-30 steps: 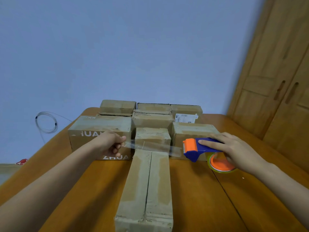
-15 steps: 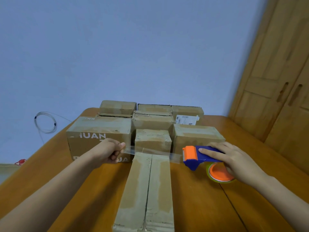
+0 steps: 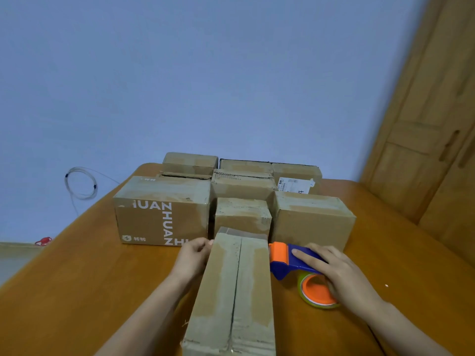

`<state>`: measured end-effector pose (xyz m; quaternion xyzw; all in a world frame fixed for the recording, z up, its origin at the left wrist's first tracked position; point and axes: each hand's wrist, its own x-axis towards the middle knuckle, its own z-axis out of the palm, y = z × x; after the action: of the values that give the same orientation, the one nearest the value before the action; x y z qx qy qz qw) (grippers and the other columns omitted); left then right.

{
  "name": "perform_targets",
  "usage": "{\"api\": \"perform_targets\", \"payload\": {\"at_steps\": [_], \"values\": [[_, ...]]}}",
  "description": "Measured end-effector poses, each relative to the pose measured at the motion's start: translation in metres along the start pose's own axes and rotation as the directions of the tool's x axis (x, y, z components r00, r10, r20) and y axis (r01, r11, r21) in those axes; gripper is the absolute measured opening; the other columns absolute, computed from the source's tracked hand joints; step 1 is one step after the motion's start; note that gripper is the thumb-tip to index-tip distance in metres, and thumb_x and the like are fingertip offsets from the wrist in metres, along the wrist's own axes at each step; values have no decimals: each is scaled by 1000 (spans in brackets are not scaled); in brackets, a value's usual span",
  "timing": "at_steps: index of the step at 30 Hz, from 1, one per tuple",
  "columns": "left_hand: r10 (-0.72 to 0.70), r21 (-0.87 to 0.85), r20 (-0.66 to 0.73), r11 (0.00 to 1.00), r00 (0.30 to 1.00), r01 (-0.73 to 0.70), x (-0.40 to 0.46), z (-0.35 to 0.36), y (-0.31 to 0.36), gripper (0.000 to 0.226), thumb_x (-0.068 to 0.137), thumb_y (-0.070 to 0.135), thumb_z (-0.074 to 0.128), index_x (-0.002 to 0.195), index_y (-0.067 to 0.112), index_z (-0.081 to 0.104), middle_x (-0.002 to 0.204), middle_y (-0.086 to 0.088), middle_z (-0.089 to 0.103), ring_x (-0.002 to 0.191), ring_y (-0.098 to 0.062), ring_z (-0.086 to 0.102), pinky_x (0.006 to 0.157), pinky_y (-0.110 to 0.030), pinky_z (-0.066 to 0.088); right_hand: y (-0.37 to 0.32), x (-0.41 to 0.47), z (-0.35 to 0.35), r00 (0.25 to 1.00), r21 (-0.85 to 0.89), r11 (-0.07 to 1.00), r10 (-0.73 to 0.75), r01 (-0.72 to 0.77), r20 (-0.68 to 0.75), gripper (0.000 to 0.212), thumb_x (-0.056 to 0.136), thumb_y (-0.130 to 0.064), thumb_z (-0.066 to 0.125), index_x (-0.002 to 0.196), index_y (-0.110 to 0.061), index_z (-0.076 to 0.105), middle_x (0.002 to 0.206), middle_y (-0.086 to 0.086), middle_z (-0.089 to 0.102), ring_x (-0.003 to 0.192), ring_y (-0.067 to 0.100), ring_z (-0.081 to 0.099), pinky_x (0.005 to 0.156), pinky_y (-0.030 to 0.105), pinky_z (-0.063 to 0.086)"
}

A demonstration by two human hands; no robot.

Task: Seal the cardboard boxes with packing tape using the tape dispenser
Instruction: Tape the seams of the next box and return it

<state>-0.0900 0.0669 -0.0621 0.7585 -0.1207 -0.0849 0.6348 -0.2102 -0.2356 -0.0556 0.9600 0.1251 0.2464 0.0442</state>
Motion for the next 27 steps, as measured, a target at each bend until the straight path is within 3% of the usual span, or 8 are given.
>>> {"api": "perform_targets", "payload": {"at_steps": [5, 8, 10, 14, 17, 20, 24, 27], "values": [[9, 124, 46, 992, 999, -15, -1, 2, -9, 19, 99, 13, 48, 106, 21, 64, 107, 10, 66, 96, -7, 62, 73, -15, 49, -3, 3, 1, 1000, 12, 1000, 25, -25, 2, 108, 51, 2, 89, 139, -36, 39, 117, 3, 65, 94, 21, 64, 68, 31, 57], [-96, 108, 134, 991, 986, 81, -7, 0, -16, 27, 101, 18, 45, 124, 12, 59, 101, 5, 67, 93, -10, 65, 72, -18, 52, -6, 2, 1, 999, 12, 999, 46, -46, 15, 121, 49, 2, 90, 144, -42, 29, 116, 3, 65, 94, 21, 65, 68, 31, 57], [-120, 138, 94, 985, 988, 106, -10, -1, -15, 32, 100, 18, 49, 131, 10, 52, 98, 6, 63, 88, -6, 62, 65, -15, 48, -8, 1, 0, 999, 27, 998, 48, -49, 17, 130, 48, 4, 88, 146, -46, 20, 117, 3, 65, 95, 21, 64, 69, 32, 57], [-164, 88, -86, 981, 983, 172, -14, -12, 9, 38, 95, 28, 57, 127, 10, 51, 103, -7, 61, 91, -21, 63, 74, -33, 55, -14, 0, -6, 998, -16, 998, 63, -63, -2, 115, 40, 2, 92, 136, -33, 41, 110, 2, 67, 88, 20, 67, 66, 30, 56], [-198, 94, 58, 977, 978, 192, -27, -17, 46, 45, 96, 48, 47, 124, 13, 55, 117, -3, 61, 107, -22, 59, 96, -42, 49, -24, -1, -7, 994, -16, 994, 107, -107, -3, 109, 38, 0, 93, 132, -30, 45, 107, 3, 68, 85, 20, 67, 64, 29, 56], [-201, 319, 164, 937, 966, 141, -33, -15, 77, 65, 94, 56, 45, 143, 14, 39, 144, -4, 43, 131, -25, 42, 102, -35, 36, -38, -1, -4, 992, 2, 992, 127, -127, -5, 108, 40, -1, 93, 133, -29, 45, 108, 5, 67, 86, 22, 67, 65, 30, 56], [-162, 412, 257, 910, 953, 44, -23, -19, 104, 71, 94, 48, 49, 149, 10, 25, 153, -7, 32, 136, -23, 35, 99, -29, 34, -67, 2, -1, 986, 9, 986, 169, -169, 8, 109, 38, -11, 95, 133, -30, 45, 108, 5, 67, 88, 22, 66, 65, 30, 55], [-228, 550, 323, 835, 918, 14, -5, -26, 109, 96, 87, 62, 54, 153, 14, 5, 159, -7, 19, 143, -26, 24, 116, -37, 22, -88, 7, 2, 972, 5, 972, 236, -236, 17, 112, 34, -17, 96, 133, -29, 45, 106, 5, 67, 87, 22, 66, 62, 31, 55]]}}
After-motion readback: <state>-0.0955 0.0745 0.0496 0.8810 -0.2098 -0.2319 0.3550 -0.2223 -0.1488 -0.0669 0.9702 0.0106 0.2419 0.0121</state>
